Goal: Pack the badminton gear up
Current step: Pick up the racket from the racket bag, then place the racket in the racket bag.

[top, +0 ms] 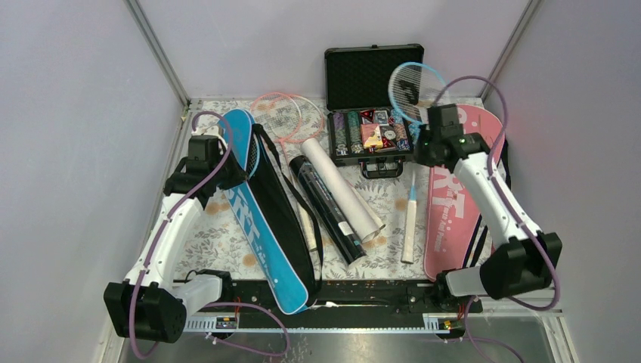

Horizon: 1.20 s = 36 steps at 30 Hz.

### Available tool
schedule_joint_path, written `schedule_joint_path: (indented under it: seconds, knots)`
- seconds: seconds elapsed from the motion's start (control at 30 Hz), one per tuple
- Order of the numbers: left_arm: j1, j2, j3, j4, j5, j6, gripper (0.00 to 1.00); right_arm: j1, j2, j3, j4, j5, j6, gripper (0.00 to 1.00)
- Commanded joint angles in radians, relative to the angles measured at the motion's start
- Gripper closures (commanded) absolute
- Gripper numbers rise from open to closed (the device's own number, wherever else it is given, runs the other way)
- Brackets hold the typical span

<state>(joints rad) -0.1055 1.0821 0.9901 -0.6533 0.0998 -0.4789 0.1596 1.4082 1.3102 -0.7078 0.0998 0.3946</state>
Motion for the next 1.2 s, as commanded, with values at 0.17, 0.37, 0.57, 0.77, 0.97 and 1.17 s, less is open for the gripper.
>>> schedule_joint_path:
  seconds: [0.17,0.37,0.57,0.77,0.97,1.17]
  knots:
    - [0.013,0.018,0.007,0.105,0.093,-0.03,1.0,0.437,-0.225,-0.112,0.117,-0.07,-0.124,1.0]
    - [0.018,0.047,0.013,0.109,0.15,-0.043,1.0,0.645,-0.248,-0.222,0.201,0.001,-0.177,1.0]
    - [0.018,0.056,0.016,0.11,0.154,-0.053,1.0,0.822,-0.186,-0.222,0.162,0.148,-0.208,1.0]
    - [0.018,0.07,0.021,0.103,0.153,-0.057,1.0,0.906,-0.118,-0.23,0.111,0.286,-0.223,1.0]
    - [0.018,0.078,0.033,0.1,0.156,-0.058,1.0,0.961,-0.097,-0.254,0.1,0.329,-0.218,1.0]
    - [0.018,0.083,0.037,0.107,0.174,-0.054,1.0,1.023,-0.032,-0.207,0.103,0.357,-0.232,1.0]
